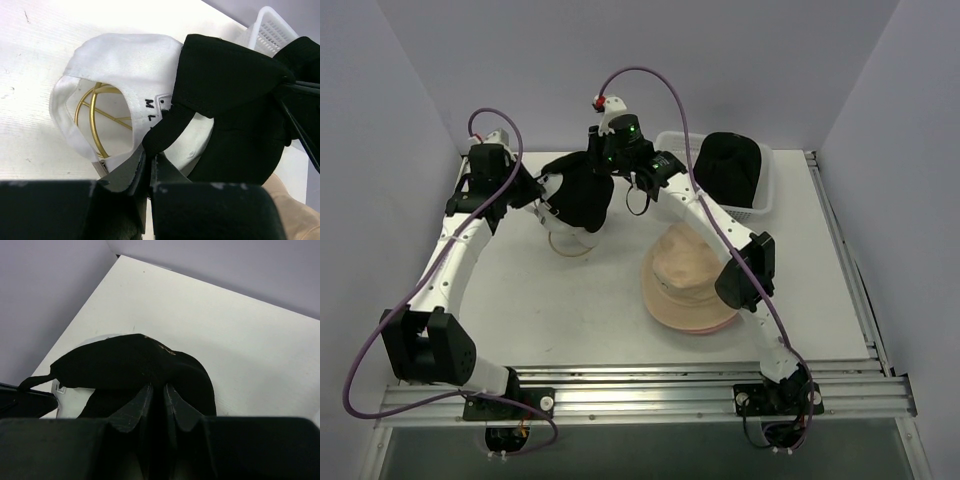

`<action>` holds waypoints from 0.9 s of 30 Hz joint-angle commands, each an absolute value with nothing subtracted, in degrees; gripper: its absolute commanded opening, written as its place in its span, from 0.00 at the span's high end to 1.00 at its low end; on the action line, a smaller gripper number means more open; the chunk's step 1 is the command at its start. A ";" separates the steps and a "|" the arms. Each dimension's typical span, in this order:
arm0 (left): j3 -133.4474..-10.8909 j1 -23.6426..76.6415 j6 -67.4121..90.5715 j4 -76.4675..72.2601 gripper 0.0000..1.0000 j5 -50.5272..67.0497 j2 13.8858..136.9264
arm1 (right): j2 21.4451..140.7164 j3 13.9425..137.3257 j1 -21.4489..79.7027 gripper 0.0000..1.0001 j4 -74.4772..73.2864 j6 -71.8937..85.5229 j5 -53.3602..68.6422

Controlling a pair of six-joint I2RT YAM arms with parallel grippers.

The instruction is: Stack the hats

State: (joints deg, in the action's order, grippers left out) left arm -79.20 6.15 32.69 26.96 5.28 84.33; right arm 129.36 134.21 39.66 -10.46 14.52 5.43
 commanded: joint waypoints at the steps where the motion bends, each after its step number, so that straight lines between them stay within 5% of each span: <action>1: -79.28 4.22 33.05 26.37 0.92 3.87 82.00 | 130.43 135.79 38.14 0.89 -4.66 13.45 5.97; 11: -77.43 2.90 33.22 25.05 0.73 4.57 81.74 | 130.96 134.74 38.32 0.68 -3.43 12.40 10.11; 17: -78.48 2.81 32.87 25.58 0.60 3.78 81.56 | 130.26 134.21 38.32 0.67 -3.43 11.78 10.37; 27: -81.91 2.72 31.55 26.46 0.57 3.16 83.40 | 129.64 133.59 38.32 0.68 -3.87 12.57 11.95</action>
